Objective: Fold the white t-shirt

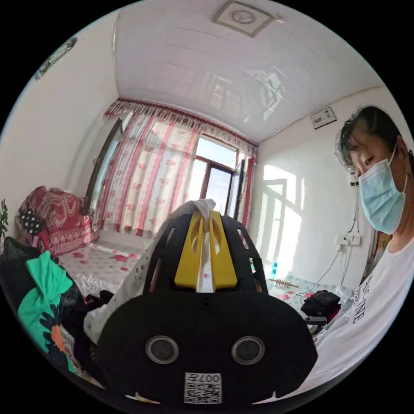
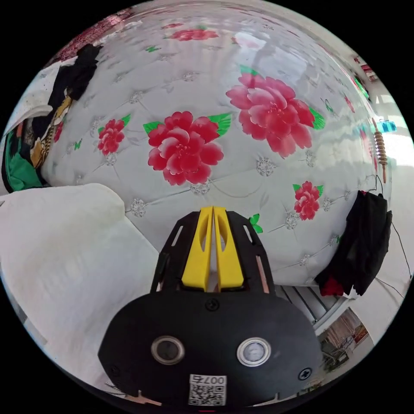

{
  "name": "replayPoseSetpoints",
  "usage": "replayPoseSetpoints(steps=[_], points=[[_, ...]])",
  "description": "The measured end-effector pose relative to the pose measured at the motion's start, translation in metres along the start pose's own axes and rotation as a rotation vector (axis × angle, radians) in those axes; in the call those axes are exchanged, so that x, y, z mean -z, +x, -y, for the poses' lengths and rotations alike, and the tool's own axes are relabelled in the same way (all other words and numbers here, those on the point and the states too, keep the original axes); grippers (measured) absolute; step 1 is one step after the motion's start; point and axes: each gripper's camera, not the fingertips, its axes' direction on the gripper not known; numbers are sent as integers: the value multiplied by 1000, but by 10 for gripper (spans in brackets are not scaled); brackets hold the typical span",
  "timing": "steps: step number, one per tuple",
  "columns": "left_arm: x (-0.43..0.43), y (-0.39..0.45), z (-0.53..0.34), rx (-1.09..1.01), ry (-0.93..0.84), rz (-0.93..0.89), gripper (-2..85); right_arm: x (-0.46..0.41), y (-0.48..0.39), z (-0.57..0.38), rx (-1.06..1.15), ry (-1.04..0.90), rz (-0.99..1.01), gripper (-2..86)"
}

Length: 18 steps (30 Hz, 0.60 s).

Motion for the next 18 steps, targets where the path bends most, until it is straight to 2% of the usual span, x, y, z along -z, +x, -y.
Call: replayPoseSetpoints(steps=[4,7,9,10,14,16,18], points=[[-55,39,-4,-10,-123,-228,-3,53,-11,-13,66,243,79,-2],[-142,79,-54,61,-406,-383,6,75,-12,-28,82,334,79,-2],[-203,129,-130,95,-626,-497,37,80,-6,-39,65,356,74,-2],[-212,141,-149,98,-669,-517,53,80,1,-48,37,354,77,-2],[-220,167,-240,160,-911,-438,84,77,26,-78,-65,362,144,-2],[-206,162,-261,95,-1020,-334,82,71,42,-97,-117,368,218,-2],[-180,144,-289,23,-1170,-132,76,65,49,-106,-144,362,259,-2]])
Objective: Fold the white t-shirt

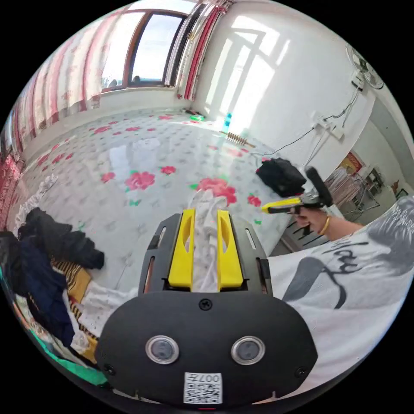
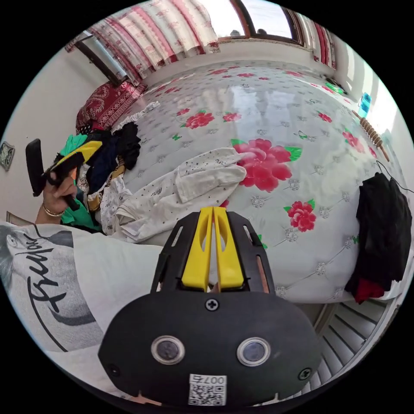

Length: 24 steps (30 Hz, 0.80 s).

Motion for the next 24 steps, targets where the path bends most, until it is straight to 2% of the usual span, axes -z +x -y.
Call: replayPoseSetpoints(steps=[5,11,19,24], points=[[-25,-40,-70,244,-236,128,76,-10,-3,-3,22,-32,14,4],[-38,-41,-116,421,-304,112,88,-27,-48,33,236,-111,-21,28],[-75,-42,-116,475,-359,107,120,-90,-153,56,587,-296,46,44],[-97,-49,-98,470,-411,146,91,-141,-171,36,604,-454,-134,26]])
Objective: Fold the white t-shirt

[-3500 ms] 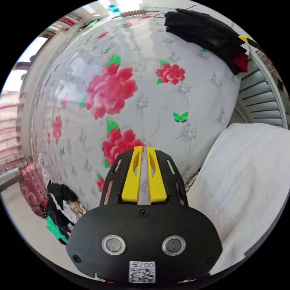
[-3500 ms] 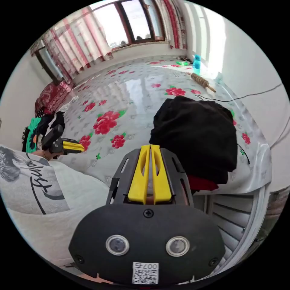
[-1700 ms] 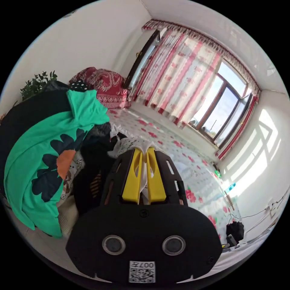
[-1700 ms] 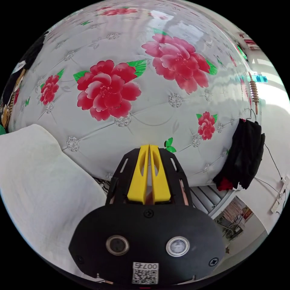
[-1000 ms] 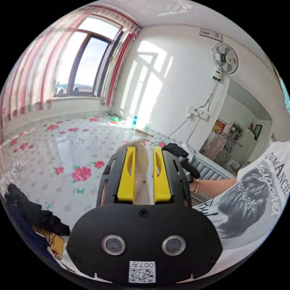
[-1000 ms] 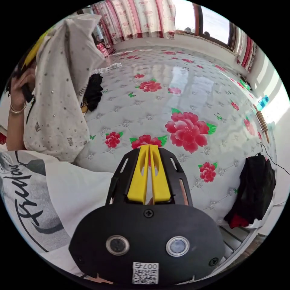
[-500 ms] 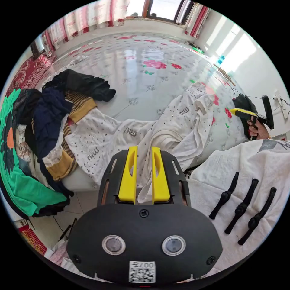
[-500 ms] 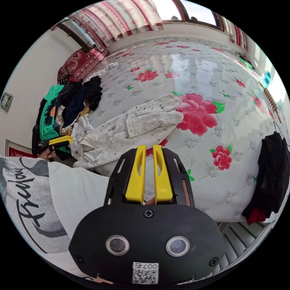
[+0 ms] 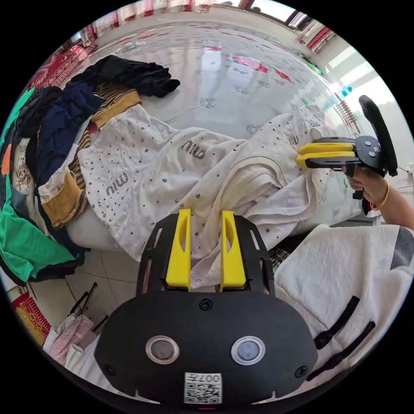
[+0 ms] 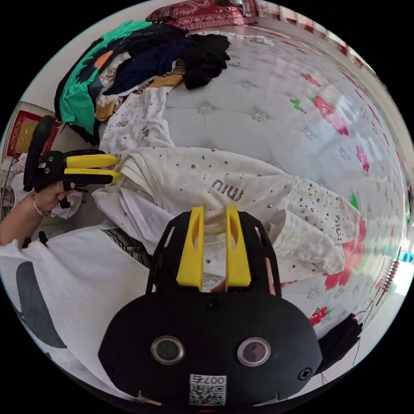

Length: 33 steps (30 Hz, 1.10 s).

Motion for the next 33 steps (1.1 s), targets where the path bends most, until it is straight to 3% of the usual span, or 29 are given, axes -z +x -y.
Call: replayPoseSetpoints(steps=[3,7,11,18,21,23,25,27,30,33], points=[[10,2,-2,1,53,9,29,13,12,-18,-64,67,83,8],[37,5,-7,21,108,-29,9,58,28,-71,-110,259,162,0],[101,28,-7,-80,281,-70,1,115,36,-127,-183,462,175,-2],[229,86,49,-371,689,-41,1,278,33,-212,-194,957,-108,-2],[244,104,120,-372,769,-42,10,326,59,-198,-177,1026,-311,0],[239,112,168,-287,719,8,27,345,93,-183,-349,1074,-399,2],[228,119,203,-204,637,146,52,357,139,-171,-513,1018,-436,10],[208,120,209,-139,589,308,59,354,160,-175,-533,977,-297,18],[166,104,175,-104,581,364,28,306,160,-195,-431,897,-127,29],[101,88,123,-158,429,287,40,210,144,-212,-386,580,-138,32]])
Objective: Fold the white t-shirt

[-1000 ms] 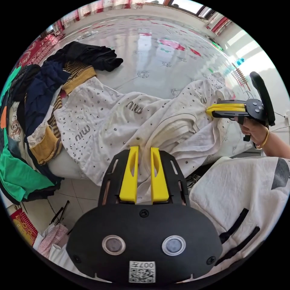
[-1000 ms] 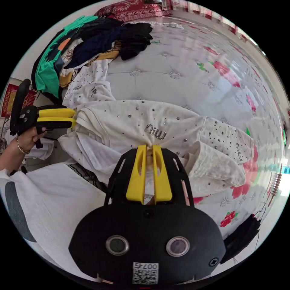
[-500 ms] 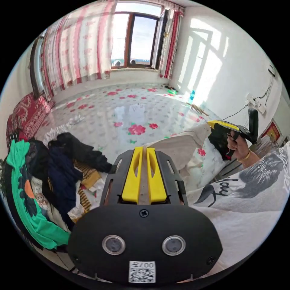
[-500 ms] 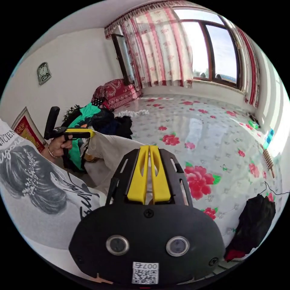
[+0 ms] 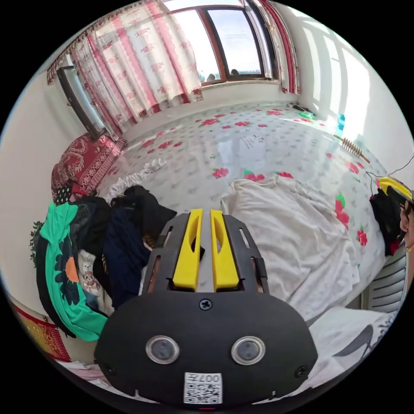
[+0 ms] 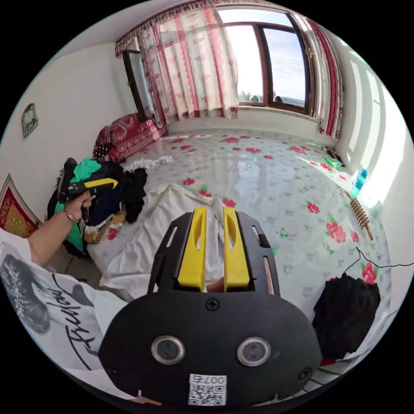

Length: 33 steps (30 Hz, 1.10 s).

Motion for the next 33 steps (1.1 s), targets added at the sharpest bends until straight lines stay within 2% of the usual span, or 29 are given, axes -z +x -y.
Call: replayPoseSetpoints(steps=[1,4,8,13,21,28,33], points=[[-8,4,-16,-17,-42,-29,44,-25,-3,-33,5,-130,-4,33],[-37,19,-93,-35,-253,-111,58,-55,-14,-98,13,-337,27,35],[-55,24,-156,80,-473,-194,77,-64,-23,-127,84,-455,-53,36],[-60,31,-171,39,-511,-215,90,-80,-17,-125,204,-529,-144,35],[-65,38,-170,25,-489,-225,100,-69,18,-117,92,-504,-8,9],[-63,33,-182,44,-486,-202,101,-10,75,-103,-86,-318,-22,-1],[-76,47,-184,-18,-498,-171,102,15,106,-96,-192,-262,17,-2]])
